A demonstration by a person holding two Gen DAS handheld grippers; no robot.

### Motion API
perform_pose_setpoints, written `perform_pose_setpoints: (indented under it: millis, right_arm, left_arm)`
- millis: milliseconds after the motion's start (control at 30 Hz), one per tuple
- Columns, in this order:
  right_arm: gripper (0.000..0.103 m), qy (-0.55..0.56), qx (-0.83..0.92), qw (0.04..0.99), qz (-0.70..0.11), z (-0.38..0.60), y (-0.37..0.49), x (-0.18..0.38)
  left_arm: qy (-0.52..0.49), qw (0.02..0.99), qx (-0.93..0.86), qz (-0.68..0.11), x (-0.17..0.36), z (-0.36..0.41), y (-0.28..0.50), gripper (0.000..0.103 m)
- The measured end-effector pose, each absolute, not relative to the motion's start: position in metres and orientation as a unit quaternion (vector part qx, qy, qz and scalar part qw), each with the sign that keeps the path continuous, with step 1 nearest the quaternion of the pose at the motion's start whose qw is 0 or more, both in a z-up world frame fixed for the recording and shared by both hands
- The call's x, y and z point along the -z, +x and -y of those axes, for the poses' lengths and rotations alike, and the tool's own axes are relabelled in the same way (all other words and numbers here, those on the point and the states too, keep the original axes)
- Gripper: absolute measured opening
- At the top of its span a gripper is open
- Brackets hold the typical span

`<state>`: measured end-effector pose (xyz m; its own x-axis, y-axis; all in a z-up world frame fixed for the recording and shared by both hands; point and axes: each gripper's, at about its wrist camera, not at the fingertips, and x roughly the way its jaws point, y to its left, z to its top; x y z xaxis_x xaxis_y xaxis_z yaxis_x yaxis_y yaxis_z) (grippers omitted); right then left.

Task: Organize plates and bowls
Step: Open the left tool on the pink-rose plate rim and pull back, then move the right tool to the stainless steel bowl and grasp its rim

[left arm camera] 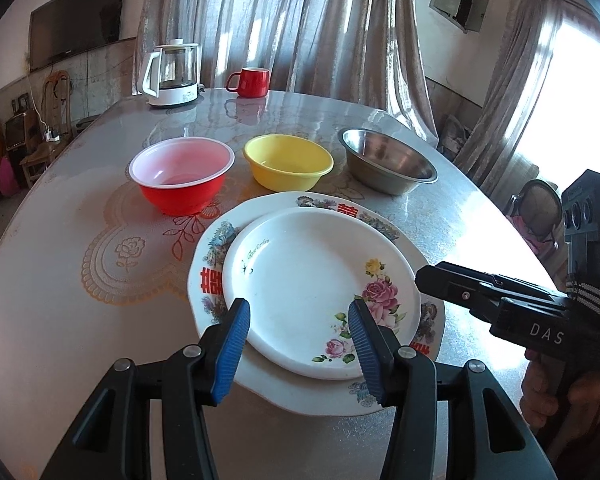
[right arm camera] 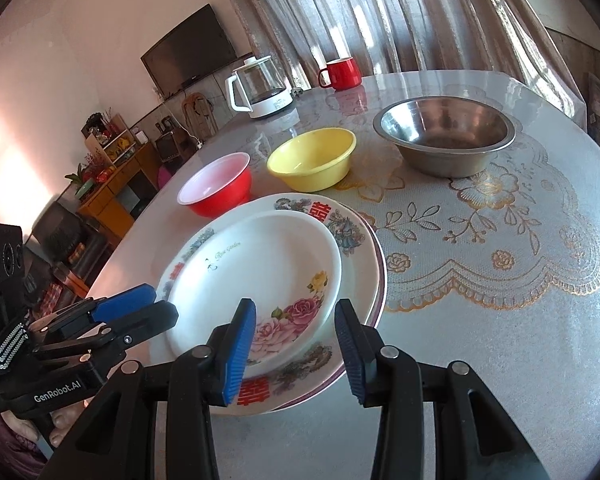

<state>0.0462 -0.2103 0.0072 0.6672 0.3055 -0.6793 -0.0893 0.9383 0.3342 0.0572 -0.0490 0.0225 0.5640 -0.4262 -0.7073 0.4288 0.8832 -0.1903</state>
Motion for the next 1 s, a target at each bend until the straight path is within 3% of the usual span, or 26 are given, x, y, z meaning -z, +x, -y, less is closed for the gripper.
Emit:
perform_pose_setpoints:
  millis: [1000]
  right_arm:
    - [0.041, 0.243, 0.026, 0.899, -0.364, 0.353, 0.125, -0.021]
  left_arm:
    - [-0.036, 0.853, 0.275, -0.442, -0.042, 0.176, 0.150, 0.051]
